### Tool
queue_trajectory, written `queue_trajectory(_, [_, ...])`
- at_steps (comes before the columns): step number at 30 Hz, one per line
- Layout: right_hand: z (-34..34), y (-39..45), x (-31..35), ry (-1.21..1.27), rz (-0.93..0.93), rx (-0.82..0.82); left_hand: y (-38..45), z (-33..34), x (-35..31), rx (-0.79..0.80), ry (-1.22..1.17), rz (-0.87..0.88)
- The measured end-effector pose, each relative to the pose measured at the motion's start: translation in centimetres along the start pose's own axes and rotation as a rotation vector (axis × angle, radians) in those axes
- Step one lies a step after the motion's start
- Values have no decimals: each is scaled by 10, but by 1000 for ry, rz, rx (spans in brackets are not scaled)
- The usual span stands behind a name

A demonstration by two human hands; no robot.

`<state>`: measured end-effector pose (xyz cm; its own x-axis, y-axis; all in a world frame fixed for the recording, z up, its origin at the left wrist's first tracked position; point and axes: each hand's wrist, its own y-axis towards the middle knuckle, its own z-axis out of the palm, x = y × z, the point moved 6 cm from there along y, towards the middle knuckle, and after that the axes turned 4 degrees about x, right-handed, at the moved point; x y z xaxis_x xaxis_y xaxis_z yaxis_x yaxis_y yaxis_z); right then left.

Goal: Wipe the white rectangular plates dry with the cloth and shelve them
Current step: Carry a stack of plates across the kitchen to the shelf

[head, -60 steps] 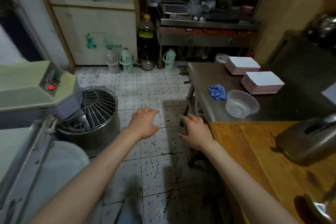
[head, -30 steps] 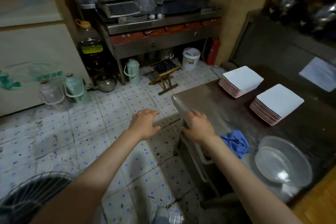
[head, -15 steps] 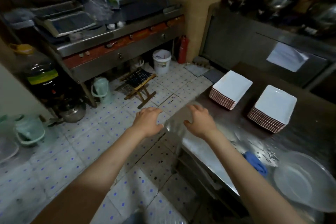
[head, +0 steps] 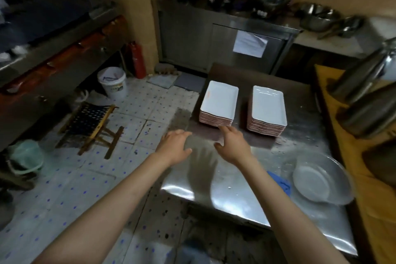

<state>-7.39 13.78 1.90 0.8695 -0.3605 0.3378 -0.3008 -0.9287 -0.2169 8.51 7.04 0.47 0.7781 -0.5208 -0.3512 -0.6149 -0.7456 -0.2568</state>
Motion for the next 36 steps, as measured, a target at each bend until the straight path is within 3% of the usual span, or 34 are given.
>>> queue_trajectory(9, [-17,90,-50,79,109,-32,120,-15,-16,-40,-142,52])
queue_trajectory(16, [-2,156,-84,211,179,13,193,-9,-14,-11,-299,-33])
queue_trajectory(21, [17,180,-98,525,274,41,225,12,2,140,-453,-120])
queue_trajectory(29, [32,194,-108,833,290,75,250,25,-4,152,-830,-80])
queue_trajectory(36, [37,202,-107,1207,186,-20,265,39,2,188,-1015,-223])
